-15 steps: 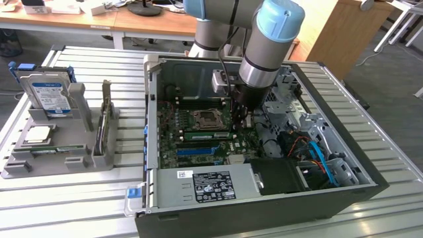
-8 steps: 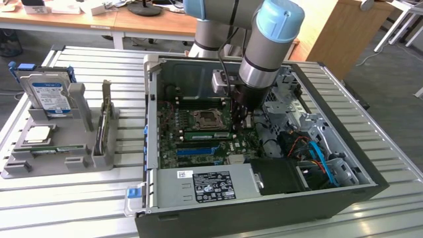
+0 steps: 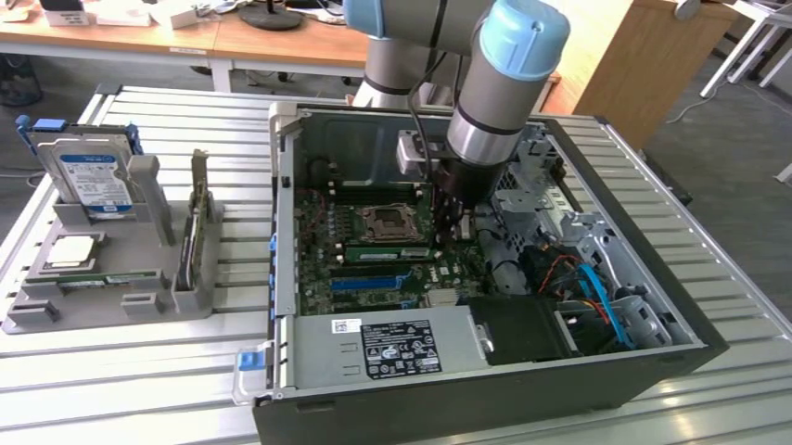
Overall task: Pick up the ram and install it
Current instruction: 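Press down the ram until it locks into place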
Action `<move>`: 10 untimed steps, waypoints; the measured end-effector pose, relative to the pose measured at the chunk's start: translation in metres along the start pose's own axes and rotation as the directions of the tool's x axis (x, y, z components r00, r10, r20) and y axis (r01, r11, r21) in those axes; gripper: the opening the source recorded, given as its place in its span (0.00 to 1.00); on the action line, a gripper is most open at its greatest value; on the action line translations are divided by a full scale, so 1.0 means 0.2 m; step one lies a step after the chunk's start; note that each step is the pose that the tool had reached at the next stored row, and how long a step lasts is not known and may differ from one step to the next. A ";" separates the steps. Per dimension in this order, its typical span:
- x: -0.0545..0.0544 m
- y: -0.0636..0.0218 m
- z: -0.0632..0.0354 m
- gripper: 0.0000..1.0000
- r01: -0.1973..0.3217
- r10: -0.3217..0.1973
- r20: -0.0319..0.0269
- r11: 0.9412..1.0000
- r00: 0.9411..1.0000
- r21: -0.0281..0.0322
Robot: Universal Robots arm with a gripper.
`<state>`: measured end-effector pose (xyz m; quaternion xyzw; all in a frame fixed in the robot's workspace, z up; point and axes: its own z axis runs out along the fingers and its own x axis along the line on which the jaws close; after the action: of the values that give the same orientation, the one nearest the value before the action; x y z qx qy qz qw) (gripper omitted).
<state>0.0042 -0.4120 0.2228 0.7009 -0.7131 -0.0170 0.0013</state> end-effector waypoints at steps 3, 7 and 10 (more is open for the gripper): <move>0.00 0.000 0.000 0.10 0.000 0.000 0.000 1.000 1.000 0.000; 0.00 0.000 -0.001 0.10 0.000 0.000 0.000 1.000 1.000 0.000; 0.00 0.001 -0.017 0.10 0.000 0.000 0.000 1.000 1.000 -0.004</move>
<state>0.0041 -0.4120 0.2262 0.7008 -0.7131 -0.0186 0.0026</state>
